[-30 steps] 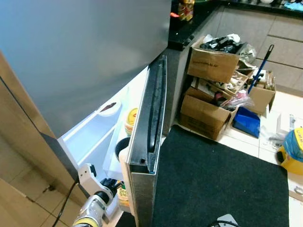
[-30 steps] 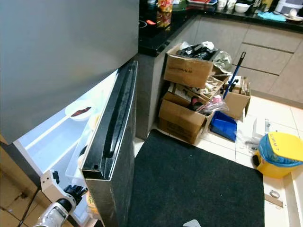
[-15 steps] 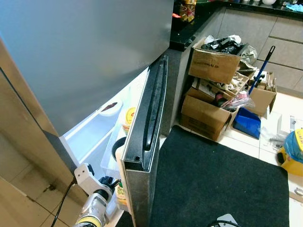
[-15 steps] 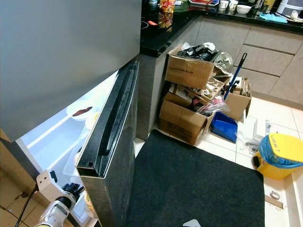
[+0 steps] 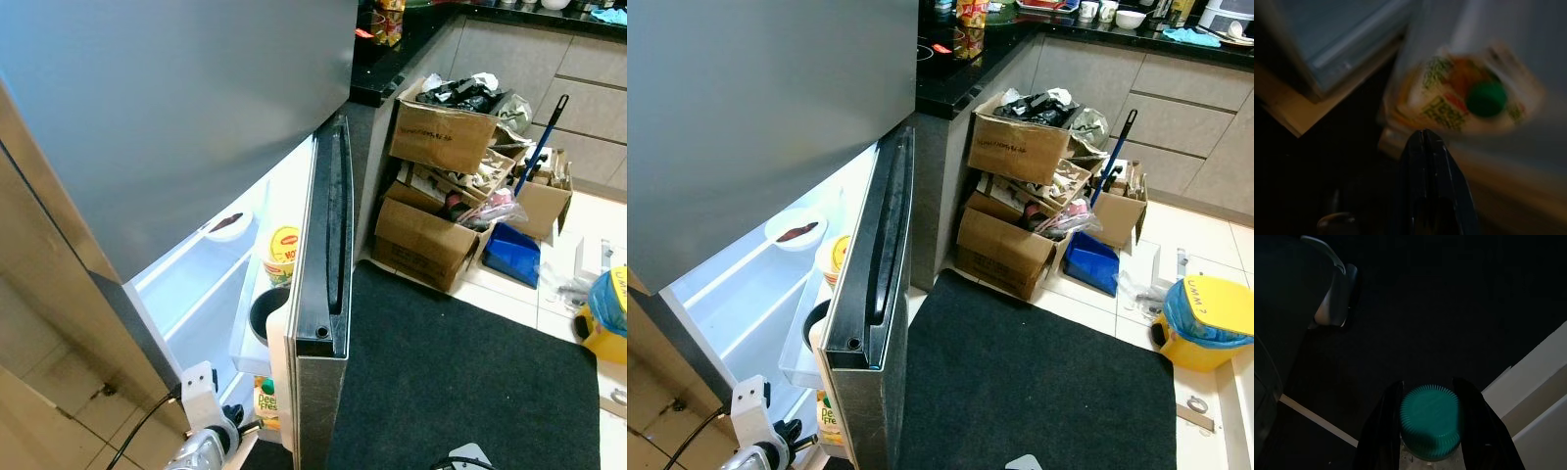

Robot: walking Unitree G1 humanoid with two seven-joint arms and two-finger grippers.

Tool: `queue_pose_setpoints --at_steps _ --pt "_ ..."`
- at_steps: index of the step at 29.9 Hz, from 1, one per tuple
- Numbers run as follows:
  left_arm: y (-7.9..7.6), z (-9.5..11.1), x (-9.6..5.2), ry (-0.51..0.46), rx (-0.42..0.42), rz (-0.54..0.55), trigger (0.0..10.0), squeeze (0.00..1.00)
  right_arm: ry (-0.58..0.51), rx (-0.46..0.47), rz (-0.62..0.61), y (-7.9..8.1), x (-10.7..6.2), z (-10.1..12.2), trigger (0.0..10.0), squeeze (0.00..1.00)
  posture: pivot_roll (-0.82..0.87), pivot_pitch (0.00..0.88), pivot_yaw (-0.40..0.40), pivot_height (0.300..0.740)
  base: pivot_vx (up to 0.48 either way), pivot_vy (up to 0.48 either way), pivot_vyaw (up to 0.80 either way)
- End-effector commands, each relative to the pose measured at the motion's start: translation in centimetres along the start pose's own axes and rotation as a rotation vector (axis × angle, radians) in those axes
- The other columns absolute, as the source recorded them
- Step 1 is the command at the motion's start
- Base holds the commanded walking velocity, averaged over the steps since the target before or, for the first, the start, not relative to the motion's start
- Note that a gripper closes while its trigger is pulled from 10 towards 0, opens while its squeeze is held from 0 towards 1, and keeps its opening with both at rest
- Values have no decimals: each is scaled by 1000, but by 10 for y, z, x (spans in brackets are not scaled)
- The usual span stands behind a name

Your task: Restocking fridge

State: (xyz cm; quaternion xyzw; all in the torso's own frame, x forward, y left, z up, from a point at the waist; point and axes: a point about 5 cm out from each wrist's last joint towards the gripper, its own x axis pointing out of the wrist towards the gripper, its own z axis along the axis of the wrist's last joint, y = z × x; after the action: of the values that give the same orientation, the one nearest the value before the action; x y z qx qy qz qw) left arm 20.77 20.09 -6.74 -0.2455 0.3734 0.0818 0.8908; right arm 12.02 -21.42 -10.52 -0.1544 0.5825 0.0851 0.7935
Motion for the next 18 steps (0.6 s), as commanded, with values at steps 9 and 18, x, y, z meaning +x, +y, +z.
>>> queue_pose_setpoints --at_steps 9,18 --pt "-5 51 2 -288 -381 -114 10000 0 6 2 -8 -3 0 -1 10000 0 -70 0 -41 740 0 0 0" --pt "-35 58 6 -307 -448 -355 10000 0 5 2 -7 -3 0 -1 10000 0 -71 0 -39 740 0 0 0"
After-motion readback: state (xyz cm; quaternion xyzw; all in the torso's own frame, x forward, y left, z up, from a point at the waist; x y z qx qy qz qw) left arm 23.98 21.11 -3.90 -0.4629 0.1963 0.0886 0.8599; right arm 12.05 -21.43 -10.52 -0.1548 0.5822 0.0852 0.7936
